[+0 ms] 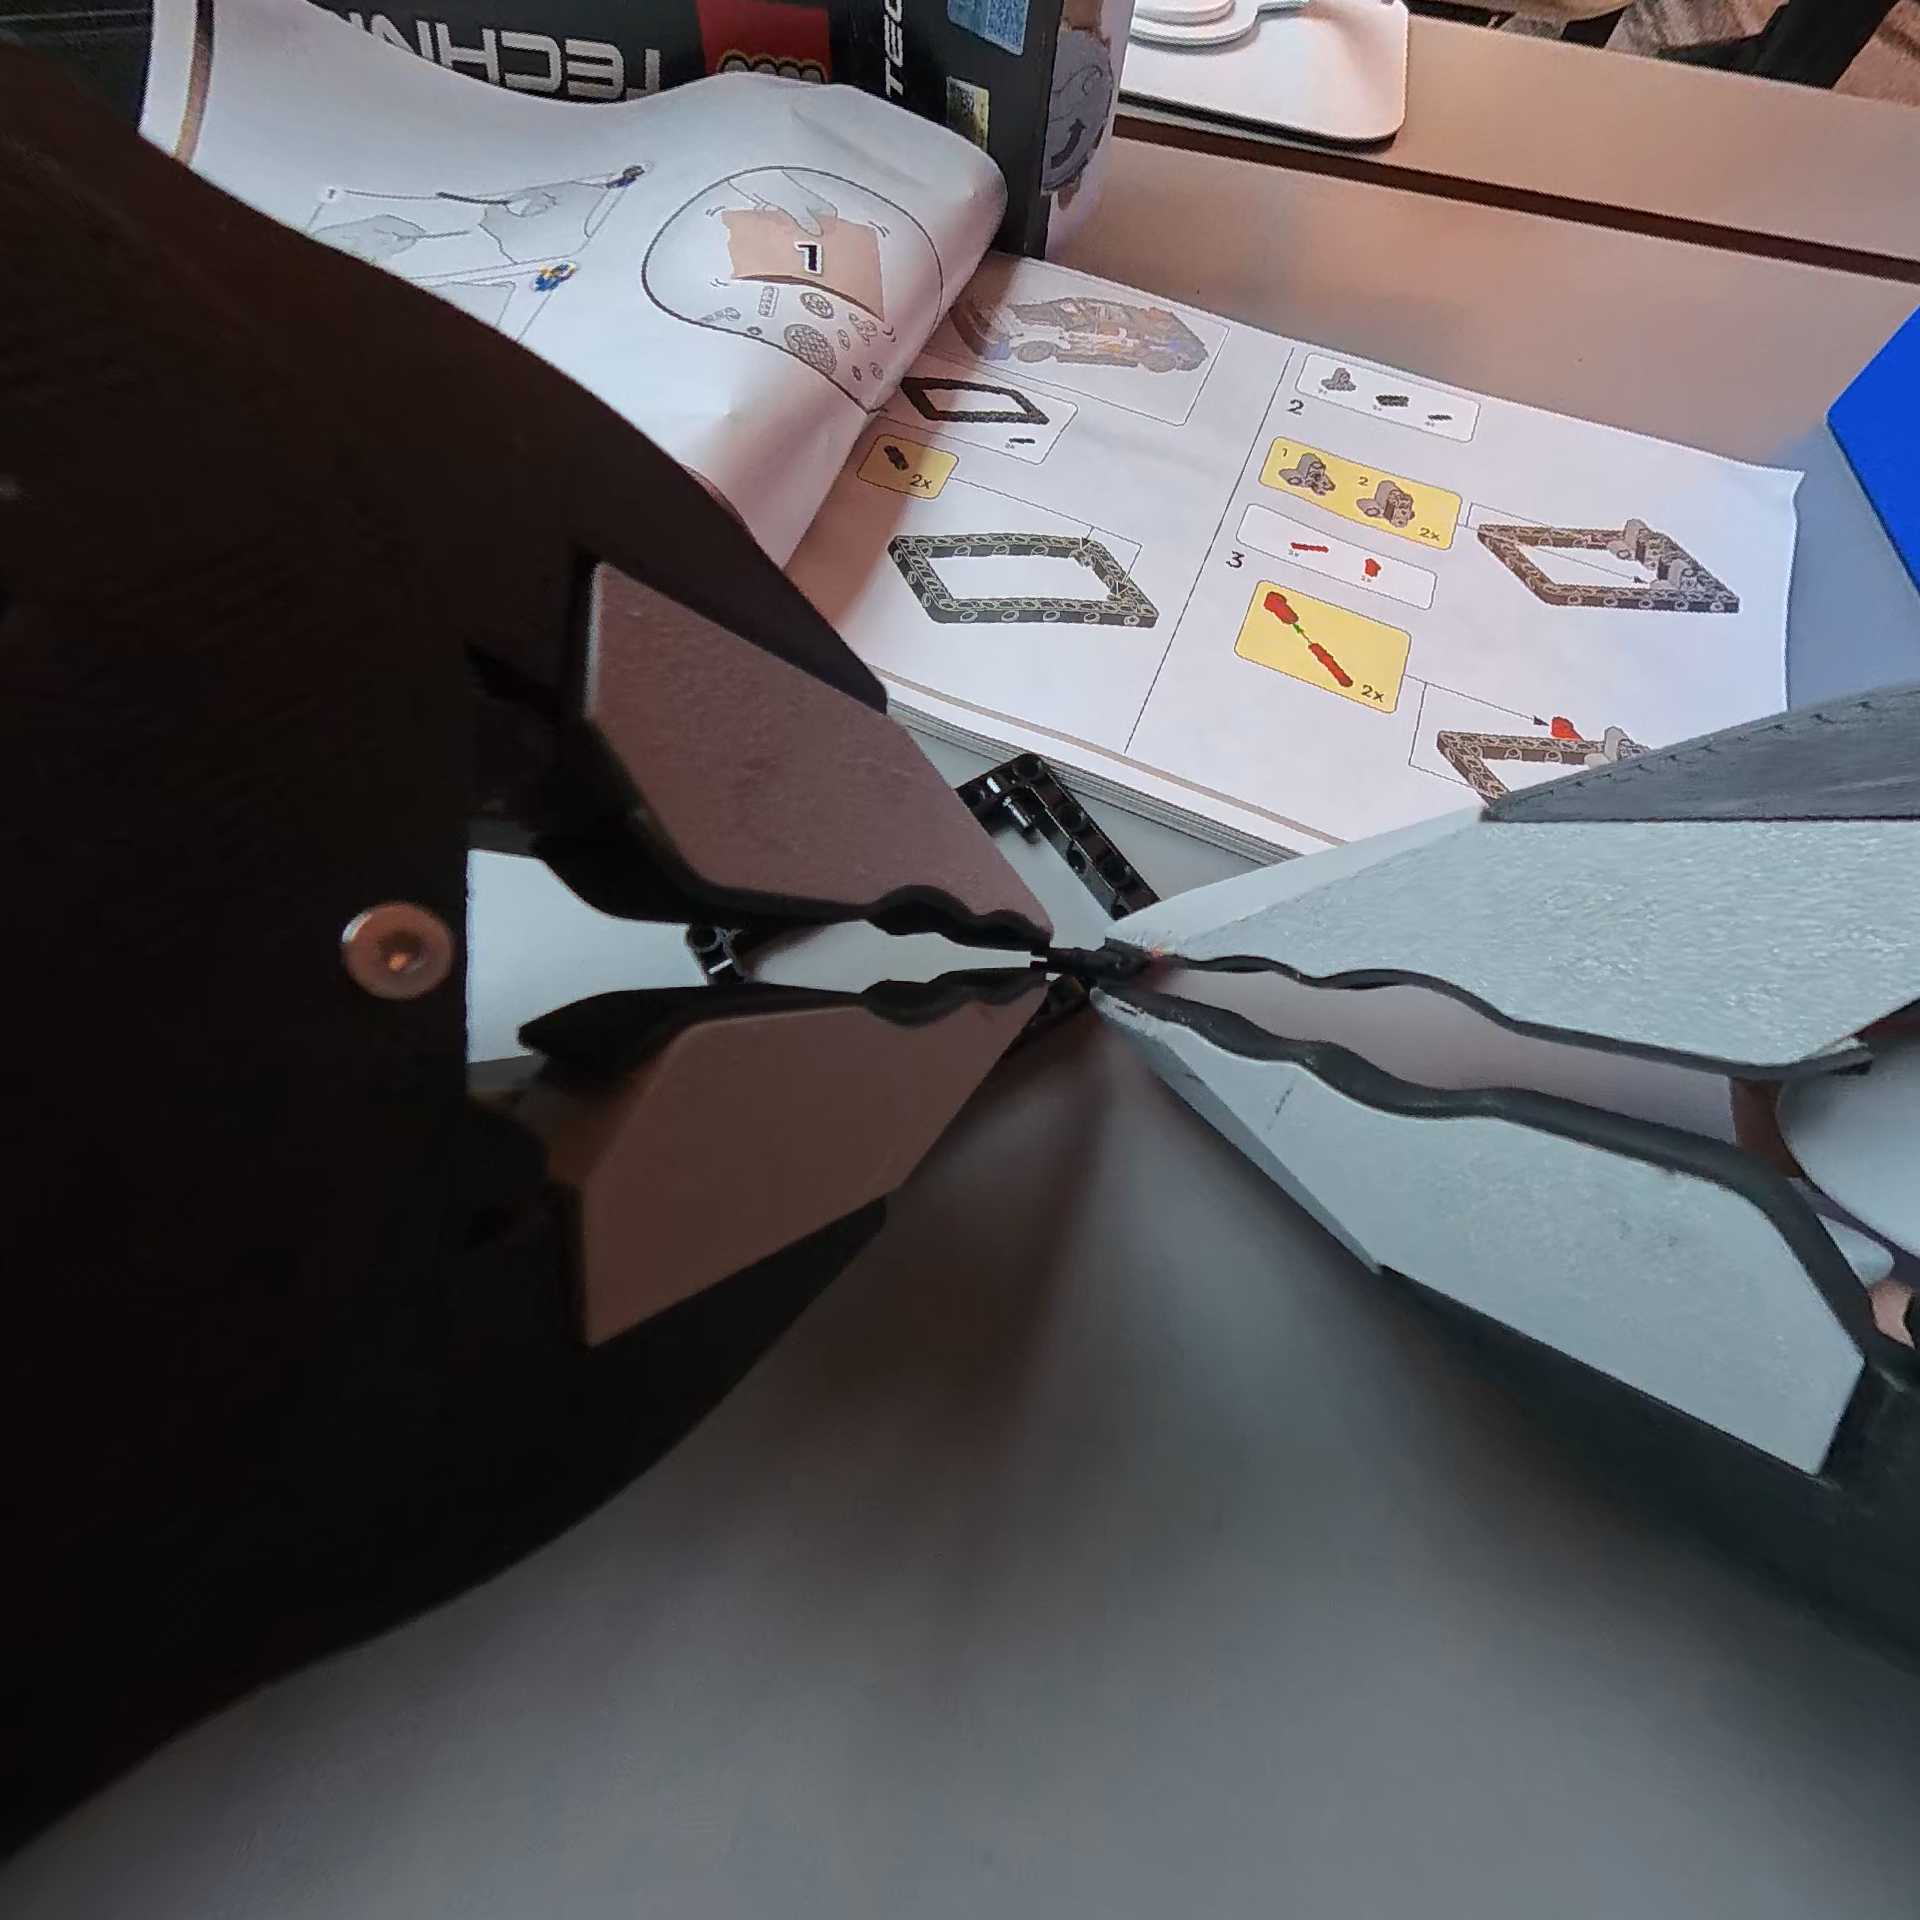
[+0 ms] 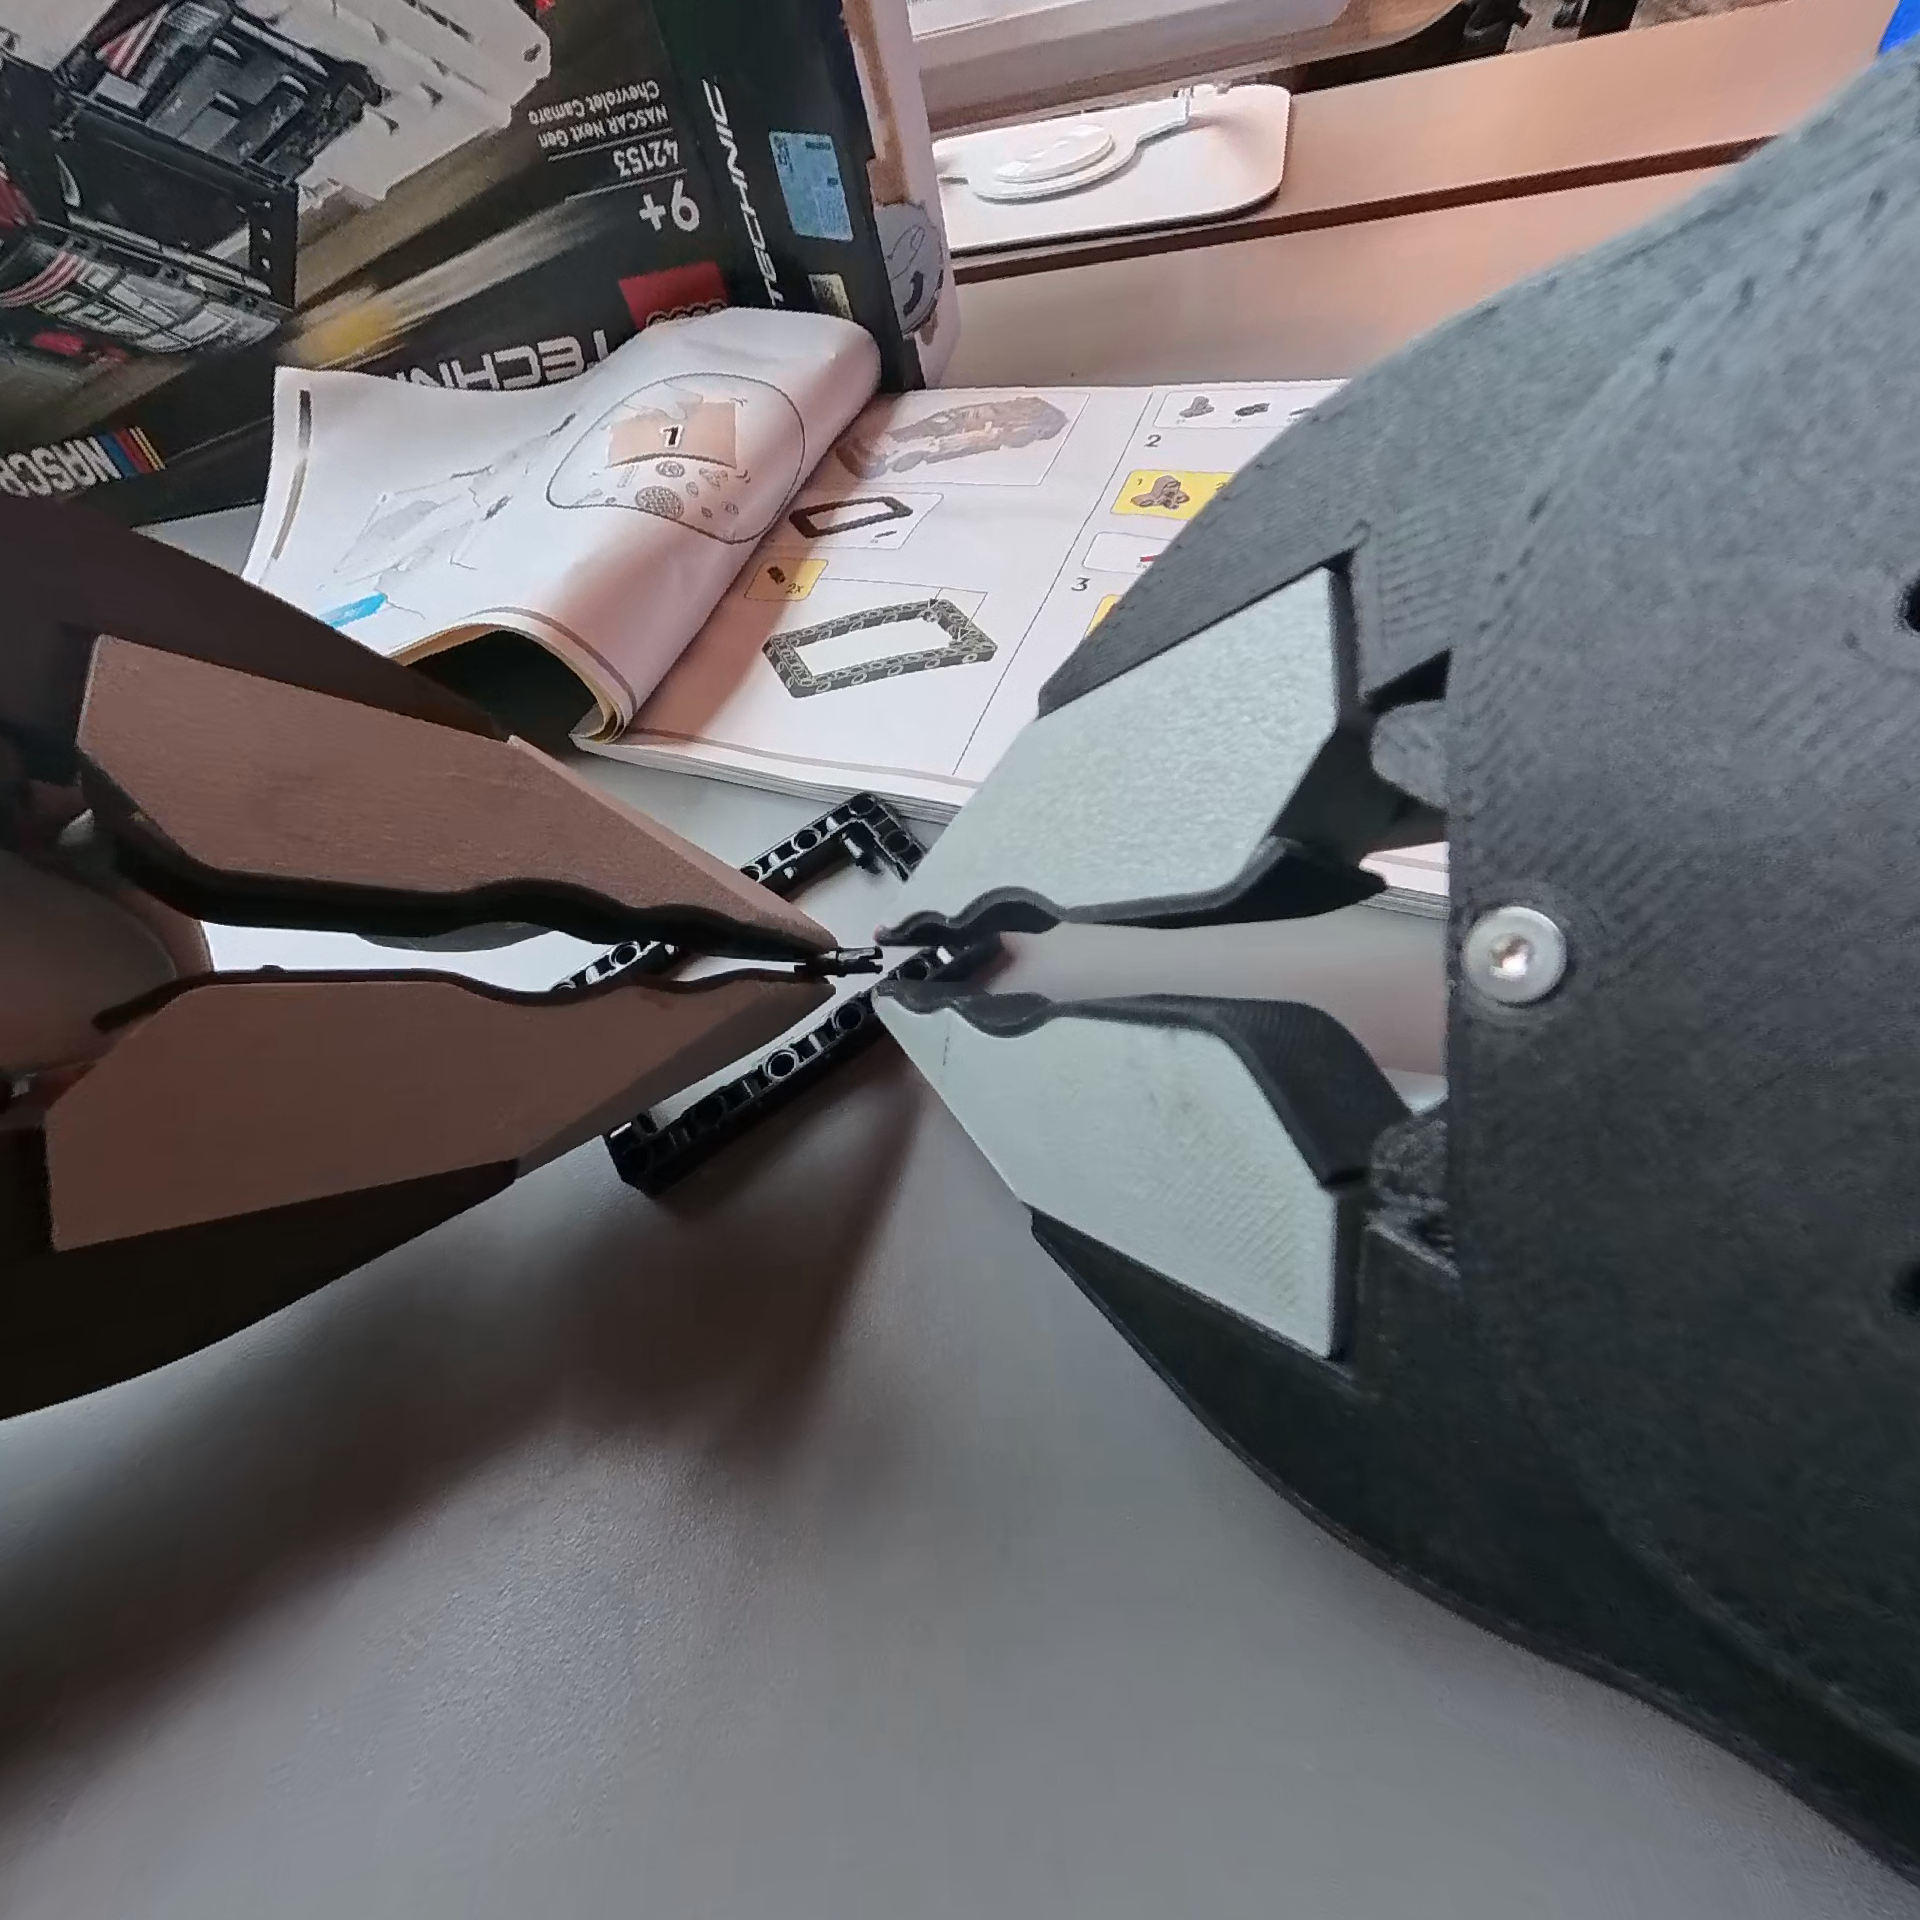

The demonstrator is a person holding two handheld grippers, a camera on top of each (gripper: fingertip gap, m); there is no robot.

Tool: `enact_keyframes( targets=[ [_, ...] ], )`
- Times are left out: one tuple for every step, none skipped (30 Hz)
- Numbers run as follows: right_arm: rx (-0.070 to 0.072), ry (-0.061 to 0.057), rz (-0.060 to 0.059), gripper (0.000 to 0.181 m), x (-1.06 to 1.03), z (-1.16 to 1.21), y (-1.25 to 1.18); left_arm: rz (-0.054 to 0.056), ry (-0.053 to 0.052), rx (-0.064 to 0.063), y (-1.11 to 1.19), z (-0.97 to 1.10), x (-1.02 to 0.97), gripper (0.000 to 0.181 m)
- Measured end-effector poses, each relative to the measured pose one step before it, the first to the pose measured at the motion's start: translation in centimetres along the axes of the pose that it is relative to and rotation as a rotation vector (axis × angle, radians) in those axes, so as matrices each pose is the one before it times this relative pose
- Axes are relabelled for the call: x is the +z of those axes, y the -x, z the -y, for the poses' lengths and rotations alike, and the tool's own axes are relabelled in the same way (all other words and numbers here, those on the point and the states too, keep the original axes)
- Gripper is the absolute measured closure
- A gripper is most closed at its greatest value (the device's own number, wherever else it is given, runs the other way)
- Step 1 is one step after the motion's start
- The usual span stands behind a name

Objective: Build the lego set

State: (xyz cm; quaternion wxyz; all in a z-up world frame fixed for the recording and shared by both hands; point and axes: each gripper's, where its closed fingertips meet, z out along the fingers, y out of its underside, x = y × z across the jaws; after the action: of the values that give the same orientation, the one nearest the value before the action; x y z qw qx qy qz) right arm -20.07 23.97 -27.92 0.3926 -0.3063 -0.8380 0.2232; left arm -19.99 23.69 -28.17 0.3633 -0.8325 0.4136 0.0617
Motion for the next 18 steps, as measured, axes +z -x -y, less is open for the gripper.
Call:
enact_keyframes(
  targets=[
    [0.0031, -0.0026, 0.0006, 0.178, -0.015, 0.046, -0.016, -0.0013, -0.0006, 0.0014, -0.026, 0.007, 0.007, 0.179],
    [0.0036, -0.0014, -0.0003, 0.178, -0.002, 0.030, -0.031, -0.0013, -0.0006, 0.0022, -0.052, 0.032, 0.008, 0.179],
    [0.0009, 0.0013, 0.0000, 0.178, 0.030, -0.003, -0.002, -0.0006, 0.0001, 0.0020, -0.052, 0.043, 0.001, 0.179],
    [-0.0019, 0.0015, 0.0027, 0.178, 0.030, 0.003, 0.065, 0.0001, 0.0008, 0.0024, -0.051, 0.035, 0.005, 0.180],
    [-0.0033, 0.0027, 0.0032, 0.180, 0.044, -0.009, 0.081, 0.0004, -0.0029, 0.0004, -0.029, 0.080, 0.002, 0.180],
    [-0.0047, 0.0037, -0.0005, 0.180, 0.029, -0.026, 0.024, -0.0012, 0.0024, -0.0019, -0.017, -0.014, 0.005, 0.180],
    [-0.0039, 0.0021, -0.0012, 0.180, 0.005, 0.002, 0.008, -0.0012, 0.0011, -0.0029, -0.002, -0.020, 0.022, 0.179],
    [0.0014, 0.0006, 0.0004, 0.180, 0.000, 0.011, -0.005, -0.0018, 0.0012, -0.0039, -0.001, -0.019, 0.018, 0.179],
    [0.0053, 0.0002, 0.0010, 0.180, 0.013, -0.004, -0.024, 0.0013, 0.0009, 0.0009, 0.018, -0.006, -0.005, 0.179],
    [0.0055, 0.0012, 0.0002, 0.180, 0.020, -0.020, -0.033, 0.0047, 0.0022, 0.0033, 0.045, -0.003, -0.005, 0.179],
    [0.0046, 0.0037, 0.0002, 0.180, 0.033, -0.043, -0.043, 0.0034, 0.0029, 0.0013, 0.034, -0.013, 0.001, 0.179],
    [0.0025, 0.0066, 0.0002, 0.181, 0.040, -0.053, -0.035, 0.0013, 0.0008, 0.0006, 0.033, -0.002, -0.006, 0.179],
    [-0.0014, 0.0060, -0.0057, 0.181, 0.005, -0.020, -0.090, 0.0016, -0.0015, -0.0033, 0.082, 0.021, -0.025, 0.179],
    [-0.0013, 0.0043, -0.0108, 0.181, 0.001, 0.003, -0.143, 0.0015, -0.0040, -0.0068, 0.127, 0.038, -0.065, 0.179],
    [0.0054, 0.0027, -0.0081, 0.181, -0.001, 0.024, -0.141, -0.0018, -0.0041, -0.0086, 0.114, 0.020, -0.081, 0.179],
    [0.0044, -0.0002, -0.0067, 0.181, -0.005, 0.039, -0.128, -0.0018, -0.0053, -0.0093, 0.117, 0.031, -0.075, 0.180],
    [-0.0011, -0.0043, -0.0099, 0.181, -0.010, 0.080, -0.175, 0.0039, -0.0059, -0.0060, 0.169, 0.043, -0.099, 0.180],
    [-0.0007, -0.0020, -0.0038, 0.181, -0.001, 0.058, -0.100, 0.0016, -0.0003, -0.0024, 0.088, -0.006, -0.086, 0.179]
  ],
)
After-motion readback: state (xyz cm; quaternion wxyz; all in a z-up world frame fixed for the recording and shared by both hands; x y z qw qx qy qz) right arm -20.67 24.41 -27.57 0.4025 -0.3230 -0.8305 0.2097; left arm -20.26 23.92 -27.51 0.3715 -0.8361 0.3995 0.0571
